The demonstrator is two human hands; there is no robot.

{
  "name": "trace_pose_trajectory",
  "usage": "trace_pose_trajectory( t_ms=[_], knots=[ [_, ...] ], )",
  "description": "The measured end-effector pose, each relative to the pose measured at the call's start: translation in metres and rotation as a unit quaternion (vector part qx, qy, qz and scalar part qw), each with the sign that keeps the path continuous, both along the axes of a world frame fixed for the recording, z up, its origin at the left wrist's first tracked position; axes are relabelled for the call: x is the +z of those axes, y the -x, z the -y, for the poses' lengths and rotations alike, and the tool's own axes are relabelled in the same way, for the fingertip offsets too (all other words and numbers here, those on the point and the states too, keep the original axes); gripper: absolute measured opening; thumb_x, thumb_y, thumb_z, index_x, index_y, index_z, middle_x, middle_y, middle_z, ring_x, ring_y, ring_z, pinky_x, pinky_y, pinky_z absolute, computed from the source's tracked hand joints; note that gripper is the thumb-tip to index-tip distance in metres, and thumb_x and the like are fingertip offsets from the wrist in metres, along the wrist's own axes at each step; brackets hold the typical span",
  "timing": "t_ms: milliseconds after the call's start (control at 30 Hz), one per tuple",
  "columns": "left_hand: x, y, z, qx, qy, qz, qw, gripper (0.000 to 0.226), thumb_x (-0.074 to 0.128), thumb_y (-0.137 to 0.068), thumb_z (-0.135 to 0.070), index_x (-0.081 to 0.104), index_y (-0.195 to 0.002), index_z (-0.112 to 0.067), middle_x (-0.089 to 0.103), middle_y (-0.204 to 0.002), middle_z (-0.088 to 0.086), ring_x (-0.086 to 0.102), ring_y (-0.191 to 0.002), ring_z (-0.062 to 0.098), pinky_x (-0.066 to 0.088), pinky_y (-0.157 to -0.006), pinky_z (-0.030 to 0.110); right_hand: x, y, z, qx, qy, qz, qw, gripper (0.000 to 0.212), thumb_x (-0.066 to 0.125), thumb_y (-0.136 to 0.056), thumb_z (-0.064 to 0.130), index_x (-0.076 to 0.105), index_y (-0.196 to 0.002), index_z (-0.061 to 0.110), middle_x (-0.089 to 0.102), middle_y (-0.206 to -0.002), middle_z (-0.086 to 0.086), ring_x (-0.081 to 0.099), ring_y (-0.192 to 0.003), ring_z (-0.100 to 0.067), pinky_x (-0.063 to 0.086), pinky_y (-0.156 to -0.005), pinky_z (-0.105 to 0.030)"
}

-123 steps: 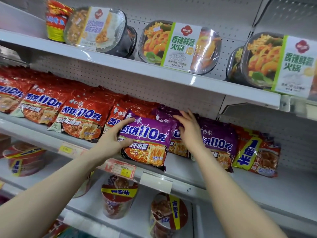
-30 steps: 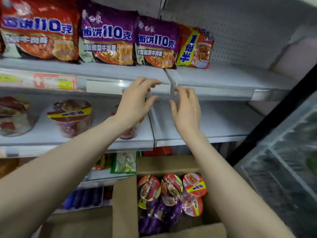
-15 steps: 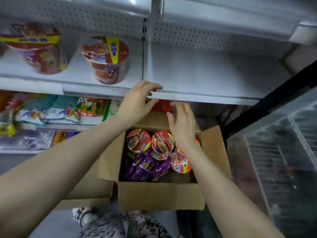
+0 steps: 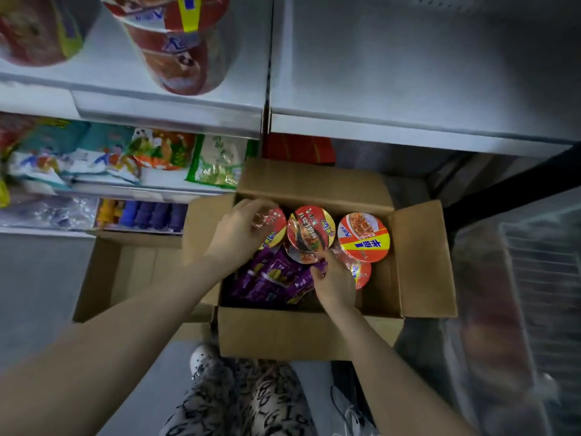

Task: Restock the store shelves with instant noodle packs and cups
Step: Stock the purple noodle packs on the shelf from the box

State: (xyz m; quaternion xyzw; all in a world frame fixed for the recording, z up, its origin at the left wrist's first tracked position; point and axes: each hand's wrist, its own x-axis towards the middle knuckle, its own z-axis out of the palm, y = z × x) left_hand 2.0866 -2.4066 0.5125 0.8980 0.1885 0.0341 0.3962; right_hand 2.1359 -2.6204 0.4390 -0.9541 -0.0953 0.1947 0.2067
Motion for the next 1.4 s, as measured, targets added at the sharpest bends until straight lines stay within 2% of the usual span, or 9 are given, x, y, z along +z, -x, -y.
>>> trace_pose_trajectory(
  t_ms=[133,267,333,467,700,867,1133,1300,1400],
  knots=[
    [-0.042,0.006,-0.007,0.012,0.018,-0.042,0.999,0.036,0.07,-0.089,-0.023,0.061,-0.124,-0.025,0.054,-0.104,-0.01,0.062,-0.087,0.011,0.05,-0.075,0.024,-0.049,0.007,-0.004,-0.008,0.048,-0.082,0.995,0.031,0.055,-0.1,0.033,0.054,-0.13,0.028,0.069,-0.1,-0.003,0.065,-0.081,-0.018,0.049,-0.063,-0.028],
    [-0.085,0.011,-0.012,0.014,0.046,-0.049,0.998,0.033,0.071,-0.088,-0.021,0.064,-0.12,-0.022,0.058,-0.104,-0.011,0.057,-0.085,0.004,0.041,-0.069,0.008,-0.091,0.008,-0.015,0.018,0.11,-0.149,0.983,0.037,0.042,-0.104,0.041,0.051,-0.137,0.026,0.068,-0.116,-0.005,0.065,-0.103,-0.023,0.051,-0.081,-0.032],
    [-0.103,0.015,-0.014,0.008,0.076,-0.05,0.996,0.033,0.073,-0.086,-0.014,0.064,-0.117,-0.021,0.061,-0.105,-0.007,0.061,-0.087,0.007,0.049,-0.072,0.014,-0.108,0.008,-0.021,0.022,0.127,-0.176,0.976,0.039,0.039,-0.104,0.043,0.052,-0.135,0.024,0.065,-0.12,-0.004,0.063,-0.107,-0.024,0.05,-0.087,-0.034],
    [-0.132,0.022,-0.019,0.007,0.101,-0.054,0.993,0.035,0.074,-0.083,-0.009,0.064,-0.115,-0.02,0.064,-0.109,0.002,0.066,-0.089,0.017,0.057,-0.08,0.037,-0.137,0.013,-0.027,-0.016,0.135,-0.213,0.968,0.037,0.043,-0.102,0.044,0.051,-0.131,0.022,0.064,-0.118,-0.007,0.062,-0.105,-0.026,0.044,-0.075,-0.029],
    [-0.146,0.025,-0.023,-0.008,0.128,-0.061,0.99,0.033,0.07,-0.086,-0.008,0.064,-0.116,-0.021,0.062,-0.111,0.001,0.064,-0.093,0.012,0.055,-0.083,0.029,-0.152,0.005,-0.019,-0.15,0.128,-0.17,0.966,0.017,0.049,-0.1,0.009,0.065,-0.102,0.005,0.067,-0.106,-0.013,0.064,-0.101,-0.028,0.054,-0.081,-0.034],
    [-0.129,0.027,-0.021,-0.015,0.132,-0.079,0.988,0.033,0.07,-0.087,-0.013,0.062,-0.117,-0.023,0.061,-0.11,-0.003,0.06,-0.09,0.006,0.054,-0.082,0.03,-0.115,-0.009,-0.004,-0.212,0.077,-0.188,0.956,0.029,0.057,-0.091,-0.001,0.068,-0.114,0.011,0.066,-0.119,-0.012,0.063,-0.111,-0.029,0.053,-0.096,-0.038],
    [-0.055,0.018,-0.006,-0.075,0.132,-0.106,0.983,0.038,0.068,-0.091,-0.019,0.06,-0.128,-0.019,0.062,-0.115,-0.001,0.06,-0.099,0.014,0.047,-0.083,0.025,-0.004,-0.012,0.022,-0.304,-0.131,-0.254,0.909,0.049,0.066,-0.085,-0.012,0.062,-0.112,0.029,0.064,-0.119,-0.008,0.068,-0.099,-0.024,0.061,-0.082,-0.043],
    [-0.009,0.011,-0.011,-0.126,0.09,-0.115,0.981,0.049,0.064,-0.093,-0.031,0.051,-0.14,-0.021,0.054,-0.141,0.004,0.053,-0.125,0.023,0.044,-0.099,0.031,0.091,-0.017,0.015,-0.187,-0.264,-0.312,0.893,0.046,0.059,-0.09,-0.011,0.066,-0.117,0.026,0.07,-0.116,-0.011,0.07,-0.104,-0.024,0.063,-0.074,-0.039],
    [0.01,0.009,-0.022,-0.128,0.103,-0.122,0.979,0.058,0.062,-0.092,-0.044,0.046,-0.144,-0.022,0.054,-0.139,0.004,0.055,-0.123,0.023,0.046,-0.098,0.034,0.135,-0.021,0.006,-0.09,-0.285,-0.333,0.894,0.045,0.054,-0.094,-0.01,0.065,-0.118,0.026,0.073,-0.111,-0.014,0.072,-0.101,-0.025,0.062,-0.071,-0.036]
  ],
)
